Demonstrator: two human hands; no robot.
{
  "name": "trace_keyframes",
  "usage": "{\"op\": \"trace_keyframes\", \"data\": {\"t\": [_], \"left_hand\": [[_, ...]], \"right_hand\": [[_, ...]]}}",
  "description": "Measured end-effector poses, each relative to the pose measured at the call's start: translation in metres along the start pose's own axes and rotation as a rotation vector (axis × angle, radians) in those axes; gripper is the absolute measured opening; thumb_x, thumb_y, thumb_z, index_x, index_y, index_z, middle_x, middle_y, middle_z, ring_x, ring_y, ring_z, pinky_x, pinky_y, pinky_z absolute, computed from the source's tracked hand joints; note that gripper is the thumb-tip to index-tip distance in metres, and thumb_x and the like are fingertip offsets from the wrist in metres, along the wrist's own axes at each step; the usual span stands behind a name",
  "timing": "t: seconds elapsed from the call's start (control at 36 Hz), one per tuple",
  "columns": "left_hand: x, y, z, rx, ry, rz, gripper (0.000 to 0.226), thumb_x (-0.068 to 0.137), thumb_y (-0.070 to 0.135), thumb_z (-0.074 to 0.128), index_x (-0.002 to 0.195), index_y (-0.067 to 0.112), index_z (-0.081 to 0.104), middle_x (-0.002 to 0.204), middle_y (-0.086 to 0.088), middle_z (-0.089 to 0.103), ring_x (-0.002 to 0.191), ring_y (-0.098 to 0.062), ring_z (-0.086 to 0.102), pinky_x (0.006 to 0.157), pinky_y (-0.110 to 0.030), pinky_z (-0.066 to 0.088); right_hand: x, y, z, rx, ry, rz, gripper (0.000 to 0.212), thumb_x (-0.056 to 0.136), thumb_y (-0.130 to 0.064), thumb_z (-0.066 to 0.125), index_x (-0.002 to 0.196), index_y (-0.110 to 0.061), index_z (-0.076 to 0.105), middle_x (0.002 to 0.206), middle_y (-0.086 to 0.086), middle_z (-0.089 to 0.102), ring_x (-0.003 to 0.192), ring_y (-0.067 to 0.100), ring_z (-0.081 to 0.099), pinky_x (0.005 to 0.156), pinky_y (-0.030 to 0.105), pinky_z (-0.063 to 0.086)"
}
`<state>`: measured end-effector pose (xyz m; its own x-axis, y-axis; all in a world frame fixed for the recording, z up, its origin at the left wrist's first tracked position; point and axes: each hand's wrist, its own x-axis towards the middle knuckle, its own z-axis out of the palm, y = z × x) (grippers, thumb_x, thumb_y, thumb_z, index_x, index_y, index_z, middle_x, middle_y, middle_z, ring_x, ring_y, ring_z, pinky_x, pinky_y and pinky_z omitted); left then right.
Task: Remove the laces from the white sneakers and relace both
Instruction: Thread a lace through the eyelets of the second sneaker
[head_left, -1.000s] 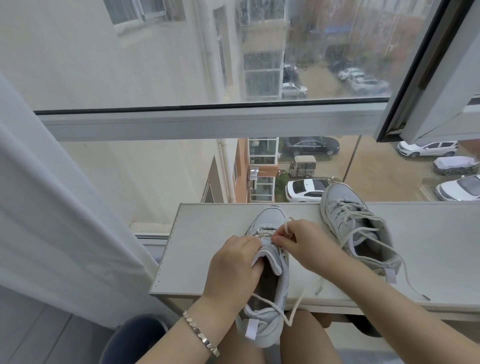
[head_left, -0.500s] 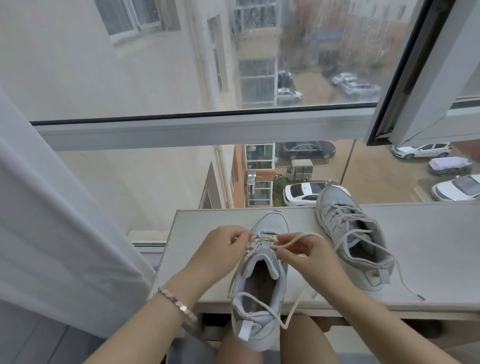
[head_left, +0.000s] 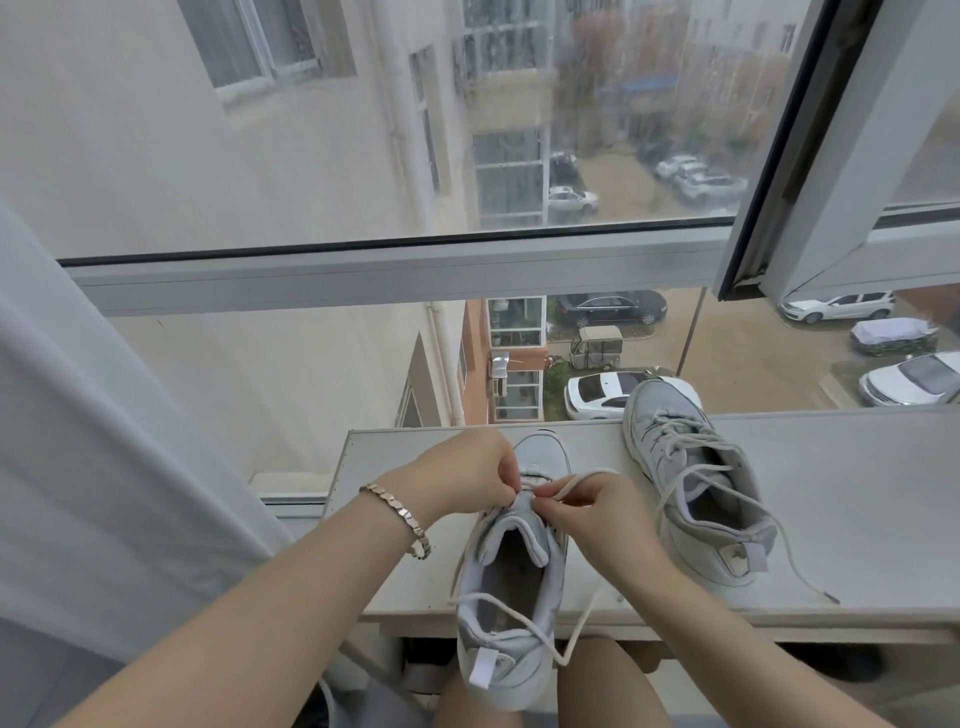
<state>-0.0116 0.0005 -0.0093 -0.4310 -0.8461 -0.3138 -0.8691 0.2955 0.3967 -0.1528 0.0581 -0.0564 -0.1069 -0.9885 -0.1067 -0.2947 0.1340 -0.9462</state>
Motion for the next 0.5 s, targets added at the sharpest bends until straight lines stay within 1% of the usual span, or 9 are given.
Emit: {"op": "trace_keyframes", "data": {"t": [0.14, 0.22, 0.25, 0.31, 0.33, 0.36, 0.42, 0.44, 0.5], "left_hand": [[-0.002, 0.003, 0.000, 0.100, -0.042, 0.004, 0.017, 0.090, 0.014, 0.051, 0.093, 0.013, 0.068, 0.093, -0.006, 0.066, 0.075, -0.018, 0.052, 0.068, -0.029, 0.044], [-0.002, 0.003, 0.001, 0.217, -0.098, 0.010, 0.028, 0.095, 0.012, 0.041, 0.070, 0.009, 0.053, 0.070, -0.009, 0.044, 0.066, -0.024, 0.041, 0.061, -0.033, 0.034], [-0.003, 0.003, 0.002, 0.259, -0.102, 0.011, 0.029, 0.097, 0.010, 0.039, 0.072, 0.007, 0.052, 0.073, -0.008, 0.040, 0.067, -0.025, 0.041, 0.062, -0.034, 0.033], [-0.004, 0.001, 0.006, 0.267, -0.094, 0.010, 0.018, 0.099, 0.007, 0.035, 0.096, 0.005, 0.053, 0.092, -0.008, 0.044, 0.078, -0.027, 0.048, 0.068, -0.032, 0.037], [-0.005, -0.002, 0.008, 0.224, -0.089, 0.007, 0.015, 0.099, 0.006, 0.034, 0.104, 0.005, 0.049, 0.097, -0.008, 0.044, 0.080, -0.024, 0.048, 0.069, -0.029, 0.037], [-0.005, -0.004, 0.009, 0.162, -0.085, 0.002, 0.013, 0.099, 0.004, 0.033, 0.103, 0.007, 0.045, 0.095, -0.007, 0.043, 0.075, -0.020, 0.045, 0.065, -0.025, 0.035], [-0.008, -0.008, 0.008, -0.029, -0.051, -0.048, 0.020, 0.098, -0.001, 0.029, 0.086, 0.012, 0.038, 0.084, -0.003, 0.042, 0.068, -0.013, 0.038, 0.056, -0.018, 0.030], [-0.009, -0.010, 0.006, -0.178, -0.006, -0.080, 0.027, 0.099, -0.002, 0.027, 0.078, 0.013, 0.036, 0.083, -0.002, 0.044, 0.070, -0.011, 0.041, 0.058, -0.014, 0.033], [-0.013, -0.016, 0.003, -0.722, 0.158, -0.178, 0.029, 0.100, 0.002, 0.027, 0.076, 0.012, 0.040, 0.084, -0.003, 0.057, 0.076, -0.012, 0.055, 0.073, -0.013, 0.043]], "right_hand": [[0.001, 0.001, 0.001, 0.036, 0.013, 0.007, 0.023, 0.075, -0.007, 0.074, 0.061, -0.025, 0.069, 0.069, -0.008, 0.069, 0.058, -0.005, 0.061, 0.058, 0.009, 0.048], [-0.002, 0.001, 0.003, 0.057, 0.037, -0.004, 0.016, 0.076, -0.005, 0.071, 0.069, -0.019, 0.070, 0.072, -0.003, 0.068, 0.053, -0.004, 0.056, 0.055, 0.010, 0.047], [-0.002, 0.001, 0.003, 0.067, 0.047, -0.001, 0.013, 0.076, -0.005, 0.070, 0.075, -0.018, 0.071, 0.074, -0.004, 0.068, 0.054, -0.004, 0.055, 0.055, 0.010, 0.046], [-0.004, 0.001, 0.003, 0.098, 0.037, 0.027, 0.020, 0.077, -0.003, 0.066, 0.088, -0.019, 0.067, 0.081, -0.005, 0.065, 0.064, -0.002, 0.056, 0.057, 0.007, 0.045], [-0.005, 0.002, 0.002, 0.112, 0.020, 0.043, 0.024, 0.078, -0.002, 0.065, 0.093, -0.020, 0.064, 0.086, -0.005, 0.063, 0.070, -0.002, 0.056, 0.058, 0.006, 0.045], [-0.006, 0.002, 0.000, 0.119, 0.008, 0.057, 0.025, 0.078, -0.002, 0.065, 0.096, -0.019, 0.062, 0.090, -0.006, 0.061, 0.075, -0.002, 0.056, 0.060, 0.005, 0.045], [-0.007, 0.004, -0.003, 0.104, 0.006, 0.086, 0.024, 0.076, -0.008, 0.069, 0.097, -0.016, 0.061, 0.096, -0.007, 0.059, 0.081, -0.002, 0.054, 0.065, 0.008, 0.044], [-0.007, 0.006, -0.004, 0.085, 0.014, 0.102, 0.026, 0.076, -0.012, 0.071, 0.098, -0.017, 0.059, 0.097, -0.008, 0.059, 0.083, -0.003, 0.053, 0.066, 0.010, 0.042], [-0.009, 0.009, -0.004, 0.022, 0.045, 0.107, 0.030, 0.074, -0.020, 0.074, 0.100, -0.023, 0.058, 0.100, -0.011, 0.057, 0.088, -0.003, 0.052, 0.072, 0.016, 0.039]]}}
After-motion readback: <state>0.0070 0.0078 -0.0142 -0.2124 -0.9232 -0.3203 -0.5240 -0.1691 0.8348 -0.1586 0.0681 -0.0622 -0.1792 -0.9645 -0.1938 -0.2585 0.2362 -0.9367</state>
